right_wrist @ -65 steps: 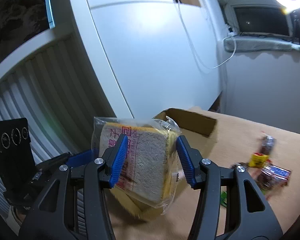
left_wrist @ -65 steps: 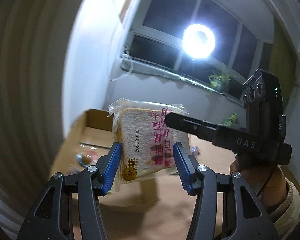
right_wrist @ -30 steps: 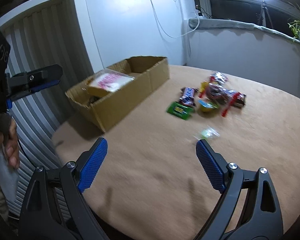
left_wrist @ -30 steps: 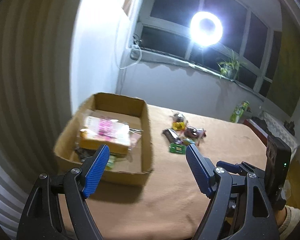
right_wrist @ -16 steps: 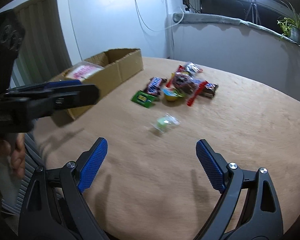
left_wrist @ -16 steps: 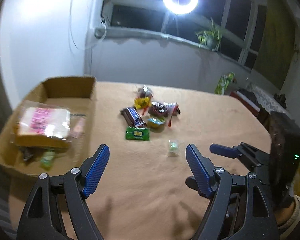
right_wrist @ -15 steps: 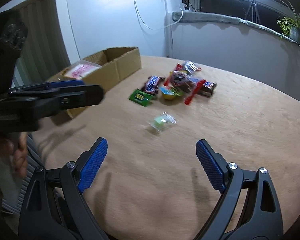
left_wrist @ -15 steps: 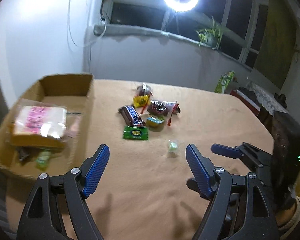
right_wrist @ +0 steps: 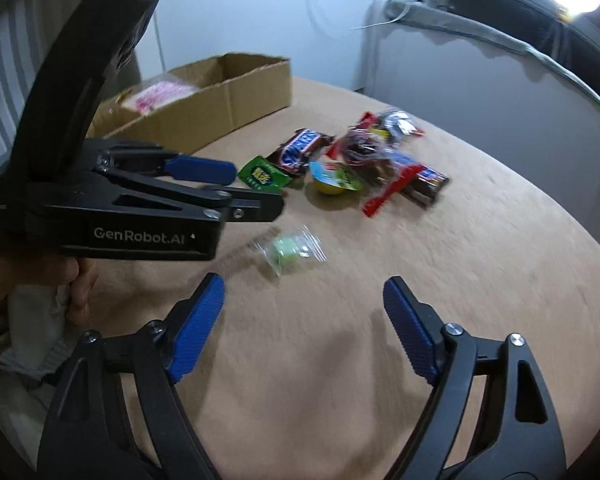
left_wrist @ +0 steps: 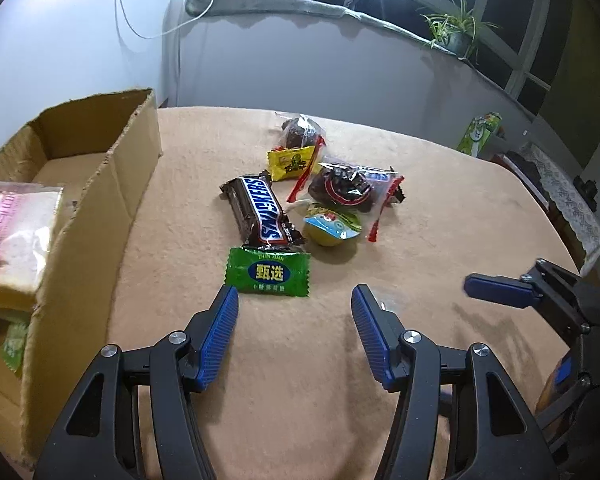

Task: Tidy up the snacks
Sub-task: 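Grasp the green candy packet with the left gripper while the right grasps a small clear bag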

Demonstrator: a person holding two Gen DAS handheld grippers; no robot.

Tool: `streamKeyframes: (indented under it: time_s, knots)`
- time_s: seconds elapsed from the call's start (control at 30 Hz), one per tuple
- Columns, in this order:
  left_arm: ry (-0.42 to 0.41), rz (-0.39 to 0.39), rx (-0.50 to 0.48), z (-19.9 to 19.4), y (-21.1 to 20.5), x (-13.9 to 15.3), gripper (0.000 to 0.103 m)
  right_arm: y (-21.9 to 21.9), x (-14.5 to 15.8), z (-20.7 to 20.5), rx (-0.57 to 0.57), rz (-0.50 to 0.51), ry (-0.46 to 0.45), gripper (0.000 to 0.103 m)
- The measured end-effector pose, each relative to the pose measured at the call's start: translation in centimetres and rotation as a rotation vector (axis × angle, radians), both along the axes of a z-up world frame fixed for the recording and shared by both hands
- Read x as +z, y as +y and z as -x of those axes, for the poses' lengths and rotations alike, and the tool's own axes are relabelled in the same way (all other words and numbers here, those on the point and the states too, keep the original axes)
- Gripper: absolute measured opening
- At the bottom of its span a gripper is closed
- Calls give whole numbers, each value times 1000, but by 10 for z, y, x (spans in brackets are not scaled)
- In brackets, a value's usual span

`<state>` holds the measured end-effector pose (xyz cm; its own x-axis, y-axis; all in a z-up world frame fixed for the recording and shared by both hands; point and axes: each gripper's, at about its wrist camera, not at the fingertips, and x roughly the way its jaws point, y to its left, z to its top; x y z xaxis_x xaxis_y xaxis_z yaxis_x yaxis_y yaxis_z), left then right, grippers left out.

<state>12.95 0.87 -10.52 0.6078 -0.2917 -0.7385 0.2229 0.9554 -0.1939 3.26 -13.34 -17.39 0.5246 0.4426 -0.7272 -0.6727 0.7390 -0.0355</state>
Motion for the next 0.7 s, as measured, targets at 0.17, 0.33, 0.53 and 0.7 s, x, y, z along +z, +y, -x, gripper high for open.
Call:
streamKeyframes:
  time_s: [0.17,0.33,0.53,0.7]
  knots:
    - [17,11,-13,-4,3,-5,55,9,-5,-16,26,-6,48,62]
    - [22,44,-16,-6,13,-9,29,9,-4,-19,36,-10,55,46]
    - [19,71,-35,-5,17,-11,11,8,-3,-17,39,-20,48,36]
    - [13,80,-13,-3,23,-8,11,6,-3,-17,33,-27,49,36]
